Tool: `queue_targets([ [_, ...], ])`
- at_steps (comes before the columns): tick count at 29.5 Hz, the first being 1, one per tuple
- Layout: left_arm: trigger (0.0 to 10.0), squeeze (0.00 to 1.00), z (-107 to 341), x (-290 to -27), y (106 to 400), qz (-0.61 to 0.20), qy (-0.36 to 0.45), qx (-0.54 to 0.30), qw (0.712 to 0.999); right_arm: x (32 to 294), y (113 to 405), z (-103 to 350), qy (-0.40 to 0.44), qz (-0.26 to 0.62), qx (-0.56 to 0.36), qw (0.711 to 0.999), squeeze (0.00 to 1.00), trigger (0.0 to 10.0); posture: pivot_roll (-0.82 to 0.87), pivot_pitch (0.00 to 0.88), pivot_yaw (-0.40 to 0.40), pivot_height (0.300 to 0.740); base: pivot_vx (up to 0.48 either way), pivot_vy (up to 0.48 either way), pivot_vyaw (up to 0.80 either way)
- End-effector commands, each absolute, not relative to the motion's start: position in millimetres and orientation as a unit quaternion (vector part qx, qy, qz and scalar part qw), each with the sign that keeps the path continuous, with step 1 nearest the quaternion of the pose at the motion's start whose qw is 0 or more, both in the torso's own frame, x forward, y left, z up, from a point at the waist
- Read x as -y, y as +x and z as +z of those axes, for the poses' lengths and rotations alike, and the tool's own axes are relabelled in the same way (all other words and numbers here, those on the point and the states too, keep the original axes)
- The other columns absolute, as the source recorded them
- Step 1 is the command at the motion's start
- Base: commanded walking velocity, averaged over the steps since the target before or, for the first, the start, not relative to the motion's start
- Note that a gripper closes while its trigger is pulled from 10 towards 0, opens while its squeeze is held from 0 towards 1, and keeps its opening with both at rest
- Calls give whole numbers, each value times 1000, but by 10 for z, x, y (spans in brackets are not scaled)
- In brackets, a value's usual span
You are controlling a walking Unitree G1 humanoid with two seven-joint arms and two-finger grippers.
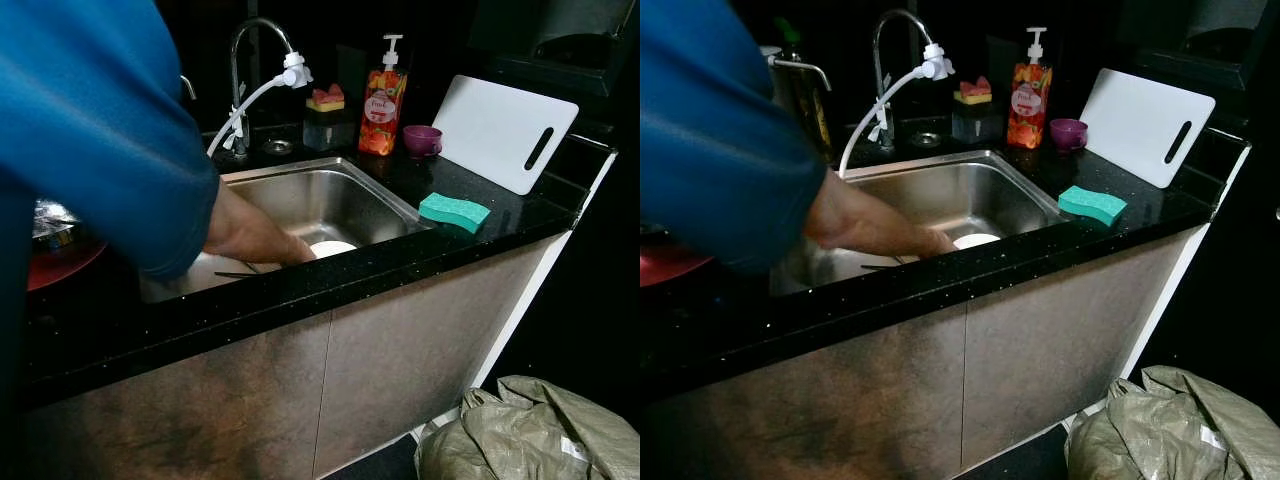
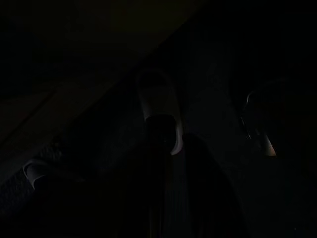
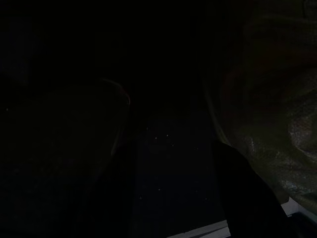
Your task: Kitchen organization
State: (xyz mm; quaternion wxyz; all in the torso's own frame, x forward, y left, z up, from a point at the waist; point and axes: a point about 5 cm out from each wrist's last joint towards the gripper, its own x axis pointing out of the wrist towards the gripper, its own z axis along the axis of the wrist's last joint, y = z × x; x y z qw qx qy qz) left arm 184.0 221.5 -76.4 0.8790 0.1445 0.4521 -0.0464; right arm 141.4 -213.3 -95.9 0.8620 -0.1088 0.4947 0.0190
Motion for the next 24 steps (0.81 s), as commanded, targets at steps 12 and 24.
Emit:
queue_targets([
  [12, 10000, 0, -816, -2219, 1735, -43, 140, -468, 871, 2151, 1377, -968, -105, 17, -499, 860, 0, 10000, 12, 100, -31, 740, 0, 0, 0],
  [24, 10000, 0, -813, -2213, 1740, -44, 136, -465, 873, 2149, 1378, -966, -97, 22, -496, 862, 0, 10000, 6, 102, -32, 740, 0, 0, 0],
])
